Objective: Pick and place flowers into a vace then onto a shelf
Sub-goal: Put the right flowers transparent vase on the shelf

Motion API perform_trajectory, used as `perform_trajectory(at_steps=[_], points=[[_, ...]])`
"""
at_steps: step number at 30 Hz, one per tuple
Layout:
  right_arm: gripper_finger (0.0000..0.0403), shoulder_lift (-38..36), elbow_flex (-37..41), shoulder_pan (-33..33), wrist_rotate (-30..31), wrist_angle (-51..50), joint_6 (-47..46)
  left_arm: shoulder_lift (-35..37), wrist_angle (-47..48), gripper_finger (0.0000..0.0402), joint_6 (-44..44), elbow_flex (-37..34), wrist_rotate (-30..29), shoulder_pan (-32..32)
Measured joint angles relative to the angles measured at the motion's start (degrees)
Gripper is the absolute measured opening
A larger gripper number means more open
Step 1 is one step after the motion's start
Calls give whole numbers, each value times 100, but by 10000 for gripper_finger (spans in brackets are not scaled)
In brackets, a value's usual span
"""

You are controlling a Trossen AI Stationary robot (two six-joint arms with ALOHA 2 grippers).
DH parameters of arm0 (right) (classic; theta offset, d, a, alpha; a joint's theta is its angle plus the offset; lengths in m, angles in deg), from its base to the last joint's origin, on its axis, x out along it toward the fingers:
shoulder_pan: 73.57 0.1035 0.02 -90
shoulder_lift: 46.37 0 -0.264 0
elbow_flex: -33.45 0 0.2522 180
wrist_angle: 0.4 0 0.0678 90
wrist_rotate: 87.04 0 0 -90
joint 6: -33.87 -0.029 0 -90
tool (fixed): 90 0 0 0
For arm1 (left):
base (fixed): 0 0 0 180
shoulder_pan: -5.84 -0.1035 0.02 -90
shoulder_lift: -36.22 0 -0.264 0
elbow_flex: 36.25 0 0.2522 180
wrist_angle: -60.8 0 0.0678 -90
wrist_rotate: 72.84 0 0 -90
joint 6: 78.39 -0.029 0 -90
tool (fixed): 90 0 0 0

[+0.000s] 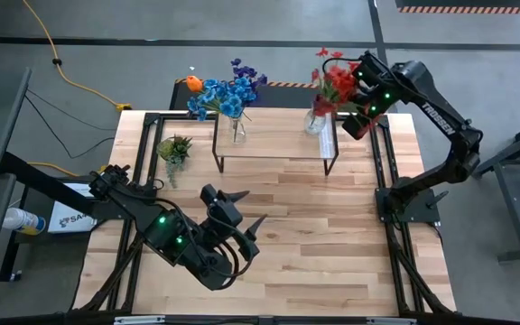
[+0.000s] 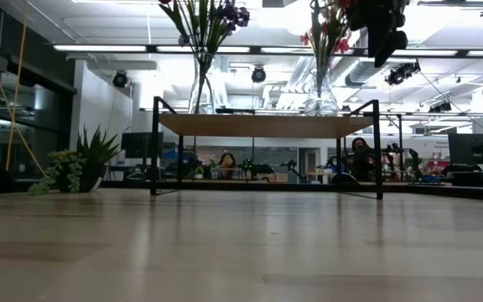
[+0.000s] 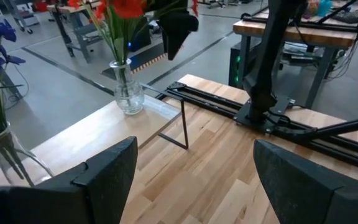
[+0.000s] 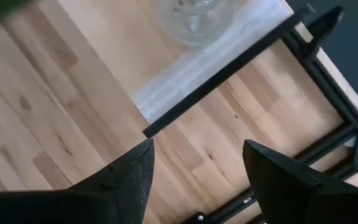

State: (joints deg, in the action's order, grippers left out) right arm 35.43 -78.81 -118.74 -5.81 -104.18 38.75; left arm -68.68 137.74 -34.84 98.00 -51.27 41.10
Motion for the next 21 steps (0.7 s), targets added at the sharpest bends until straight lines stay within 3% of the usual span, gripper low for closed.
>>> perform_trajectory(at_steps=[5,10,14,21], points=[[236,0,0,174,626,2,-125,-2,7,353,-28,0,-17,0],[236,0,0,177,9,-2,-185,-2,9,353,-28,0,-104,0],[236,0,1,168,678,-3,-321,-2,9,353,-45,0,-210,0],[236,0,2,171,1292,2,-351,-2,7,353,-44,0,-205,-1]])
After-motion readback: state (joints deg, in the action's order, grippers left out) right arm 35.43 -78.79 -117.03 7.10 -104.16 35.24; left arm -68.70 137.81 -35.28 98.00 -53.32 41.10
